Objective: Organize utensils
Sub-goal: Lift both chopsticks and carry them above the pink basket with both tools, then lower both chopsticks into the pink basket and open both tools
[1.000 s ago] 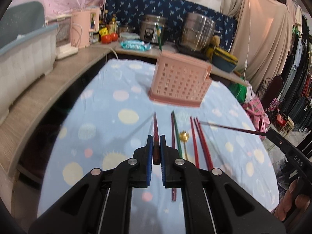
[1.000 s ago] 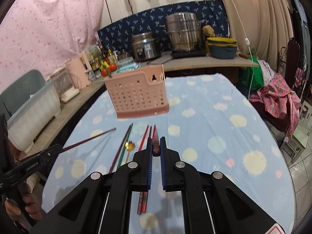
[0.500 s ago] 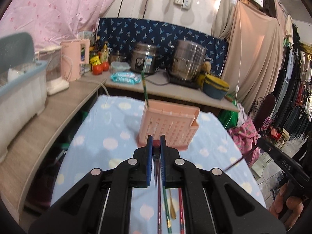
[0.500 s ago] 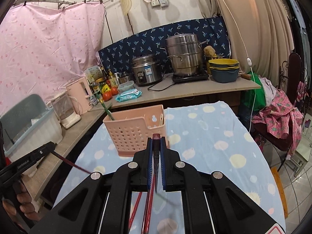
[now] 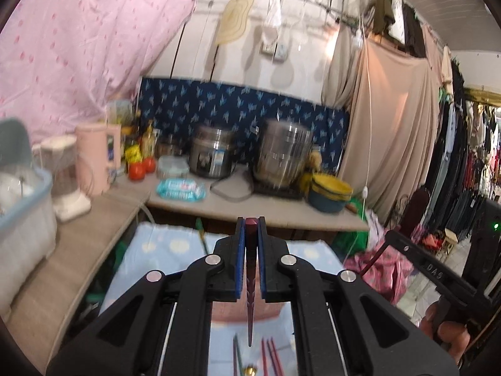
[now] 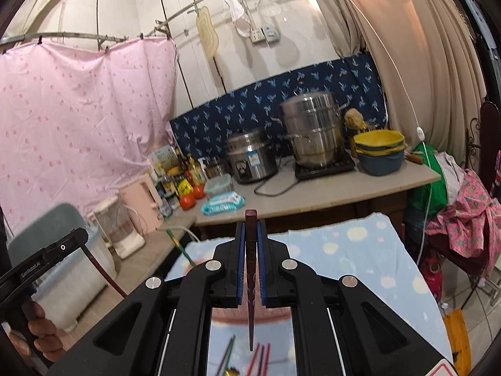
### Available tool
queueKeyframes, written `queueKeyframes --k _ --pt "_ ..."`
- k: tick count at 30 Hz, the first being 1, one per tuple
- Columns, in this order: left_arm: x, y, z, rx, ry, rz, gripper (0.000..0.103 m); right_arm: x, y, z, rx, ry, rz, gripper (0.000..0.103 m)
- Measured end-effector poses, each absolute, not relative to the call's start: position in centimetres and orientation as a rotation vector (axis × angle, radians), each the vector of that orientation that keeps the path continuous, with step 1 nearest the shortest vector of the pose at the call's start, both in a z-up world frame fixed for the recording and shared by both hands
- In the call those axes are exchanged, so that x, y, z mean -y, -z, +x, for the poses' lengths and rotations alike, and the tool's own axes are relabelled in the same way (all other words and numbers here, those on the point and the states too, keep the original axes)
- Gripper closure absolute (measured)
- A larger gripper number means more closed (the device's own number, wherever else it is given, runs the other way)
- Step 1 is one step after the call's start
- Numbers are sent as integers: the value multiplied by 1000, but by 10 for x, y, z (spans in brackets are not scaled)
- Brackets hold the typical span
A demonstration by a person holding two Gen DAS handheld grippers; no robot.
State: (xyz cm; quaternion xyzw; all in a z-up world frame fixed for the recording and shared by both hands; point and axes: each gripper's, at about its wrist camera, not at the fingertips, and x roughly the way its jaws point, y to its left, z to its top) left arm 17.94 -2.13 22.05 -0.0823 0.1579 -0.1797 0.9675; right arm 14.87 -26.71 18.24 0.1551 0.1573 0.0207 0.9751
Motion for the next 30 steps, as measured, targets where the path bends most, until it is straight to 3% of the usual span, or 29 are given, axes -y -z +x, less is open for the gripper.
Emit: queueKeyframes --k 11,30 --pt "36 -247 247 -203 344 -219 96 269 -214 224 -216 -45 374 96" --pt "35 -156 303 -405 301 -238 95 255 -122 287 -444 -63 360 96"
